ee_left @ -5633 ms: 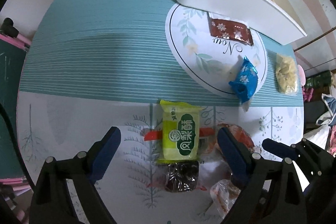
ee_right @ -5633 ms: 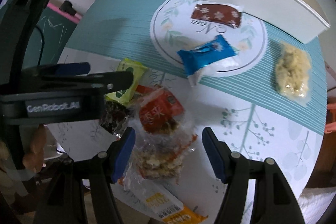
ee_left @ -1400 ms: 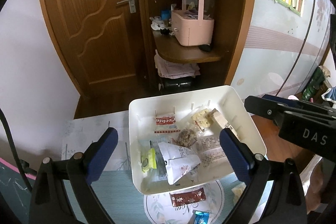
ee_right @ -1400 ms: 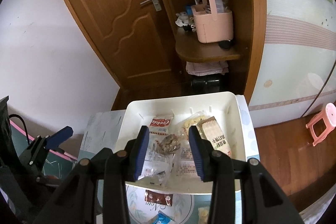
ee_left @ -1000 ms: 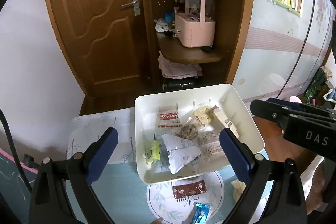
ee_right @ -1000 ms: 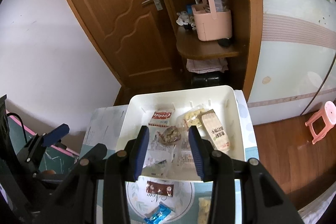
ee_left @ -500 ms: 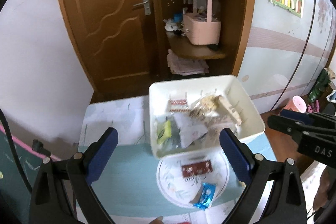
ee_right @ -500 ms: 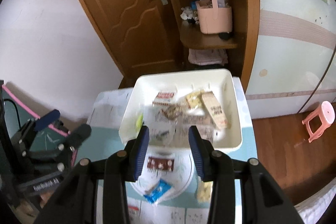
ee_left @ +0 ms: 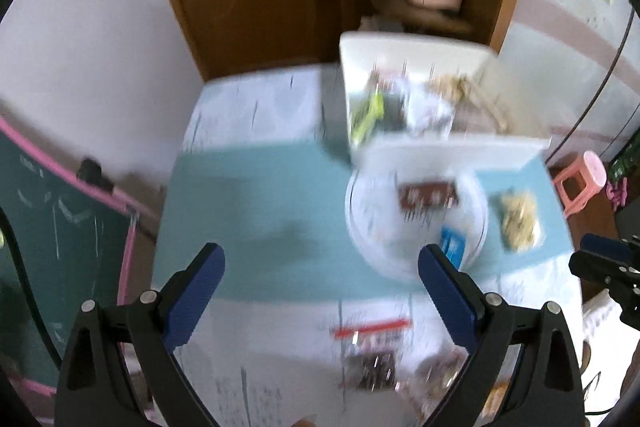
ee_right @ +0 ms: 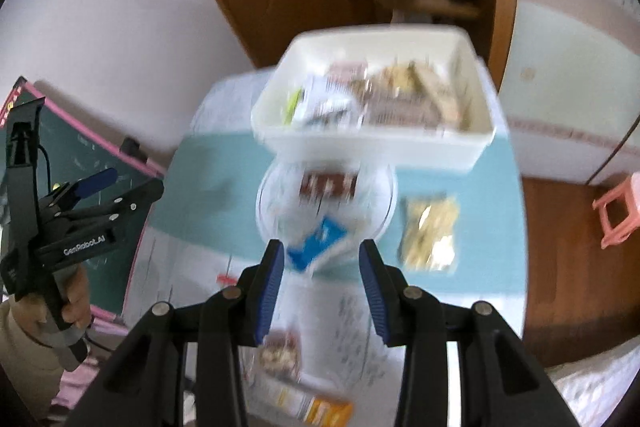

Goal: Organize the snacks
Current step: 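Withdraw both tools from the tray toward the remaining snacks, then grasp the red-capped dark snack bag with the left tool while the right tool grasps a clear nut bag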

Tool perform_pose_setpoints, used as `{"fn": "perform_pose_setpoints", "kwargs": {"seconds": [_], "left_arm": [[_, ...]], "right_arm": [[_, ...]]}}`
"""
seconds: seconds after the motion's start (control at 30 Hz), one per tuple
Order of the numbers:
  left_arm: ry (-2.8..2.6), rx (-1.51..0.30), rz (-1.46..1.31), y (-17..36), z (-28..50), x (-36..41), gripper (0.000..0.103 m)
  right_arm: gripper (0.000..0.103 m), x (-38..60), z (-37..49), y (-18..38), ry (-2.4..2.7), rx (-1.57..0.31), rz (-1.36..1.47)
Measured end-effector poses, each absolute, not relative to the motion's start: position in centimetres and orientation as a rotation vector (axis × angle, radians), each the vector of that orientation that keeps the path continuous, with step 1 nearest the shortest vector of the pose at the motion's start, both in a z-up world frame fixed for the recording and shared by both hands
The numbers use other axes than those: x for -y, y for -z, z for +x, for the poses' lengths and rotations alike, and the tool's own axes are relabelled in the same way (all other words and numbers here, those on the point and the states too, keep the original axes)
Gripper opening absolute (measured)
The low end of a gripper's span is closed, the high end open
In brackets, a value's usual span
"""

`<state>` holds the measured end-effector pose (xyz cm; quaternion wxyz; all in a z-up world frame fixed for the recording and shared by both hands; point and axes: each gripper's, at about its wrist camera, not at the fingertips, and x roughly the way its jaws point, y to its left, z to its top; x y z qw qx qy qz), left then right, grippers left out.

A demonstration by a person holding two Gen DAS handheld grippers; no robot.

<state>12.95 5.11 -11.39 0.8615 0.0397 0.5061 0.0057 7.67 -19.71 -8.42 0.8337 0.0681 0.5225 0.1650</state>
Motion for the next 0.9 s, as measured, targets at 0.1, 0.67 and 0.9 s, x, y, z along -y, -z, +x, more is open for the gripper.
{"fn": "perform_pose_setpoints", "kwargs": {"seconds": [0.1, 0.67, 0.9], "left_arm": [[-0.007, -1.138, 0.084, 14.4, 11.1, -5.3, 0.096], [-0.002, -1.388, 0.006, 23.5, 6.1, -6.4, 0.092], [0.003, -1.414, -0.052, 23.9, 5.9, -6.9, 0.092]], "right_arm": [[0.043, 18.9, 6.8, 11.0, -0.391, -1.197, 0.179], [0.057, 12.6, 2.7, 22.4, -0.49, -1.461, 0.086], [0.057, 11.0, 2.7, 23.6, -0.489, -1.437, 0.018]]}}
